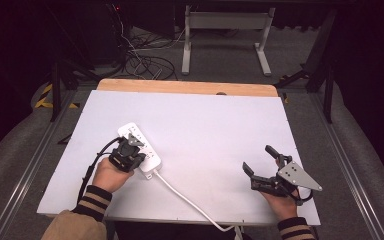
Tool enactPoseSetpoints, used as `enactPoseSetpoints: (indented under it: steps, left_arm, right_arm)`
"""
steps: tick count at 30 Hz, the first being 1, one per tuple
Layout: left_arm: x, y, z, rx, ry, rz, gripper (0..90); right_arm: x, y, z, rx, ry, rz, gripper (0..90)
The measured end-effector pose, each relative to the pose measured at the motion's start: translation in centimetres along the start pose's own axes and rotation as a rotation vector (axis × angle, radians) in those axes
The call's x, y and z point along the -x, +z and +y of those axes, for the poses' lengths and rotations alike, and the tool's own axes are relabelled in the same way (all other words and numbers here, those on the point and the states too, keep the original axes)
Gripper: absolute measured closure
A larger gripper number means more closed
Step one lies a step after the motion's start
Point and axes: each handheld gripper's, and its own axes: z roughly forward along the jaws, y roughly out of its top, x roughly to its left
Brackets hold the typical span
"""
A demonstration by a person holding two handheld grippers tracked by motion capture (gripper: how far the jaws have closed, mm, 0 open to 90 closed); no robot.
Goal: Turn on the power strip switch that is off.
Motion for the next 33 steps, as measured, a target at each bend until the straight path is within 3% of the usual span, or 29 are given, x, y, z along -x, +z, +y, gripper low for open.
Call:
enactPoseSetpoints:
  steps: [5, 9, 12, 16, 20, 23, 25, 28, 31, 33]
  left_arm:
    - [-0.2, 0.0, -0.2, 0.018, -0.005, -0.002, 90.0]
    - [-0.4, 0.1, -0.6, 0.078, -0.029, -0.035, 90.0]
    - [-0.3, 0.1, -0.7, 0.111, -0.006, 0.005, 90.0]
    - [-0.4, -0.8, -1.0, 0.199, -0.026, 0.042, 90.0]
    - [-0.6, -2.7, -1.6, 0.365, -0.05, 0.07, 90.0]
    - [-0.7, -4.3, -2.7, 0.559, -0.09, 0.114, 90.0]
    - [-0.4, -5.3, -3.6, 0.68, -0.109, 0.157, 90.0]
    - [0.4, -7.1, -5.4, 0.833, -0.106, 0.241, 90.0]
    - [1.2, -8.7, -7.5, 0.939, -0.091, 0.307, 90.0]
    - [1.4, -9.2, -8.5, 0.969, -0.082, 0.356, 90.0]
  right_arm:
    - [0.0, 0.0, 0.0, 0.001, -0.001, -0.002, 8.3]
    - [0.0, 0.0, 0.0, 0.001, 0.0, -0.001, 8.3]
    - [0.1, 0.0, 0.0, 0.004, -0.001, 0.0, 8.3]
    - [0.0, 0.0, 0.0, 0.002, 0.0, 0.0, 8.3]
    - [0.1, 0.0, 0.1, 0.005, 0.0, 0.0, 8.3]
    - [0.1, 0.0, 0.0, 0.004, -0.001, -0.001, 8.3]
    - [0.1, 0.0, 0.0, 0.005, 0.0, -0.001, 8.3]
    - [0.1, -0.1, 0.1, 0.008, -0.001, -0.005, 8.3]
    - [0.1, -0.1, 0.1, 0.007, -0.001, -0.005, 8.3]
    - [0.1, -0.1, 0.1, 0.007, 0.0, -0.003, 8.3]
